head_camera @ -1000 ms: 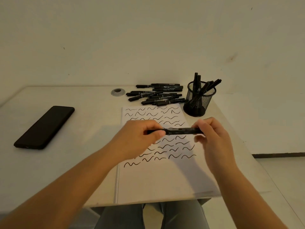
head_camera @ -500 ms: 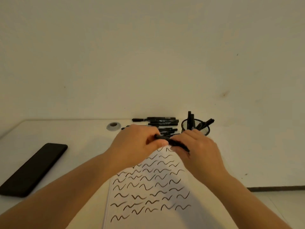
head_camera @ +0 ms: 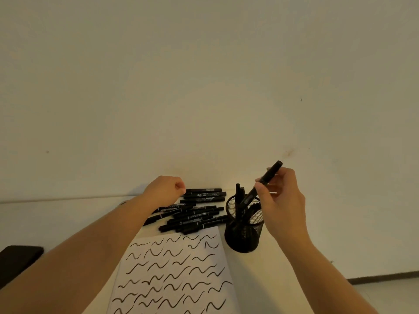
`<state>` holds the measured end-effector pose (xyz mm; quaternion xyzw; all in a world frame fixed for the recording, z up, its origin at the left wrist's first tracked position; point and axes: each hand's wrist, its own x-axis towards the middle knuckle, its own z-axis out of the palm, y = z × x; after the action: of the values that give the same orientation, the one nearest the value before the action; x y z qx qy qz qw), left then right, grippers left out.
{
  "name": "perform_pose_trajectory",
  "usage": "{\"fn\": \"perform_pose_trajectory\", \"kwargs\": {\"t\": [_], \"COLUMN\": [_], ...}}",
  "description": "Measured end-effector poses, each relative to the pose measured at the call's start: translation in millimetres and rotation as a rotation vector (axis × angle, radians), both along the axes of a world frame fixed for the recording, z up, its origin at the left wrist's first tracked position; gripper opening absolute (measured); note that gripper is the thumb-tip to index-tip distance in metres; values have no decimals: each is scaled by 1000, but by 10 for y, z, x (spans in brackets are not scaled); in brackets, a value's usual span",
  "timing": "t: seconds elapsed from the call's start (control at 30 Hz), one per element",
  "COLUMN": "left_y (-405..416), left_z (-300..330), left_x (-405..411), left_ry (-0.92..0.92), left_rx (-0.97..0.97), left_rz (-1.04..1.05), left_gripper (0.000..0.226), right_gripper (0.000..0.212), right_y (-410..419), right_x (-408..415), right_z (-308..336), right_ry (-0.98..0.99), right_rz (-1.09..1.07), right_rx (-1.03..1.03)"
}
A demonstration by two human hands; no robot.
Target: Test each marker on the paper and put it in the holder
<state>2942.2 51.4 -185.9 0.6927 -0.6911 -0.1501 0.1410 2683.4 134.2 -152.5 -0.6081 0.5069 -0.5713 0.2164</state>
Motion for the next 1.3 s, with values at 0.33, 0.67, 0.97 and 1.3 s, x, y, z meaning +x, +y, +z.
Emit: {"fn": "perform_pose_trajectory", "kwargs": {"t": [0.33,0.67,0.97,1.3], "left_y": [-365,-452,-488,282], "left_z": [-373,-451,-479,-71], "left_x": [-177,-298,-370,-294], "left_ry": [-127,-152,-137,223], "left_rx": [64,2,-43,-256], "left_rz": [-61,-41,-28,-3], "left_gripper": [29,22,23,12], "right_gripper": [53,21,26,16], "right_y": [-126,-129,-68,416], "right_x": [-11,82,78,149], "right_z": [-260,-322,-265,-99], "right_ry": [163,253,275,175], "right_rz": [26,25,62,14], "right_rx": [86,92,161,-268]}}
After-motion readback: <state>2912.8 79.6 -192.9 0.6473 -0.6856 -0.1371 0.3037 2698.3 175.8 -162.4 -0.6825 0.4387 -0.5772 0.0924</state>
